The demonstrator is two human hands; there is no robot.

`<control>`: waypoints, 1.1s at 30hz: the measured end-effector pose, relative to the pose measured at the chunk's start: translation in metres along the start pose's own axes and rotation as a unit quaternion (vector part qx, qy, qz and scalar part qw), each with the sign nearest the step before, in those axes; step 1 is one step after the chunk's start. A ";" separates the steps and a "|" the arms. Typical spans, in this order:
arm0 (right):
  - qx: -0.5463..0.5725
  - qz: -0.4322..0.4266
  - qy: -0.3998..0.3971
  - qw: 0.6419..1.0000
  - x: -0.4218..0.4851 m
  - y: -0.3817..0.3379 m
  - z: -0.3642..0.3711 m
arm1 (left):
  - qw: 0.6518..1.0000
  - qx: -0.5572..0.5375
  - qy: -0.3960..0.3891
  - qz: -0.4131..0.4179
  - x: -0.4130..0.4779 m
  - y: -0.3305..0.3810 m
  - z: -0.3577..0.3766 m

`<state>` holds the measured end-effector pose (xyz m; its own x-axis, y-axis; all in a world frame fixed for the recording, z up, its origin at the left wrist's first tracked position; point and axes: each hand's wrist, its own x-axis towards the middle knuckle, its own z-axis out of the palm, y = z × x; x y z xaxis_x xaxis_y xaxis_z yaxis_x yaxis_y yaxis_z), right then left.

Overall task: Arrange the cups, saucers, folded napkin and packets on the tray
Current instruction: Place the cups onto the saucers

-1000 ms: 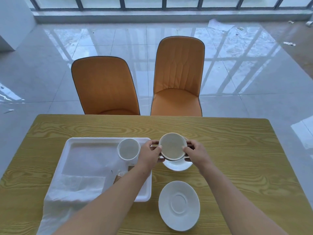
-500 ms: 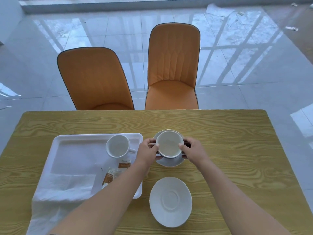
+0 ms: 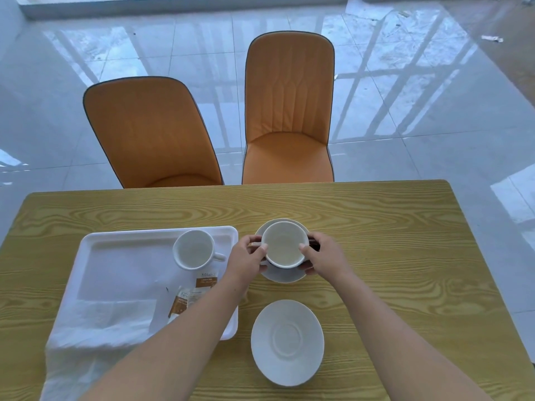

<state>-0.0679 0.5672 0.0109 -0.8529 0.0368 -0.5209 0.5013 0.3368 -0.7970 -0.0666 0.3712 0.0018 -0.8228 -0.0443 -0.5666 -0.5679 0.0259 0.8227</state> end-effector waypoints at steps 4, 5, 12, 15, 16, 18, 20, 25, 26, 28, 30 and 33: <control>0.014 0.006 0.001 1.000 0.002 0.003 0.001 | 1.000 0.008 -0.008 0.008 0.001 -0.001 -0.002; 0.016 0.007 0.003 1.000 0.001 0.004 0.002 | 1.000 0.009 -0.007 0.010 0.001 -0.002 -0.002; 0.023 0.010 0.009 1.000 0.000 0.003 0.002 | 1.000 0.015 -0.013 0.008 -0.001 -0.001 -0.003; 0.012 0.010 0.007 1.000 0.000 0.001 0.002 | 1.000 0.017 -0.013 0.006 -0.001 -0.001 -0.003; 0.008 0.010 0.009 1.000 0.000 0.001 0.002 | 1.000 0.019 -0.013 0.005 -0.001 -0.001 -0.003; 0.002 0.009 0.013 1.000 0.000 0.001 0.002 | 1.000 0.023 -0.010 0.001 -0.001 -0.001 -0.003; -0.005 0.004 0.018 1.000 0.000 0.001 0.003 | 0.999 0.033 0.002 -0.003 -0.002 -0.001 -0.004; -0.045 -0.037 0.064 0.996 -0.007 0.001 0.006 | 0.993 0.105 0.046 0.009 -0.006 0.002 -0.005; -0.053 -0.041 0.069 0.995 -0.009 0.001 0.007 | 0.992 0.119 0.046 0.015 -0.009 0.003 -0.005; -0.068 -0.043 0.079 0.994 -0.014 0.002 0.007 | 0.989 0.144 0.041 0.024 -0.016 0.005 -0.007; -0.080 -0.049 0.090 0.992 -0.020 0.003 0.008 | 0.983 0.176 0.033 0.031 -0.023 0.006 -0.009; -0.096 -0.051 0.093 0.990 -0.033 0.003 0.008 | 0.964 0.258 0.029 0.050 -0.034 0.010 -0.012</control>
<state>-0.0376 0.5597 0.0234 -0.9184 0.1604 -0.3618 0.3902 0.5199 -0.7599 -0.0442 0.3614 0.0295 -0.8796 -0.0716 -0.4703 -0.4339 0.5261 0.7314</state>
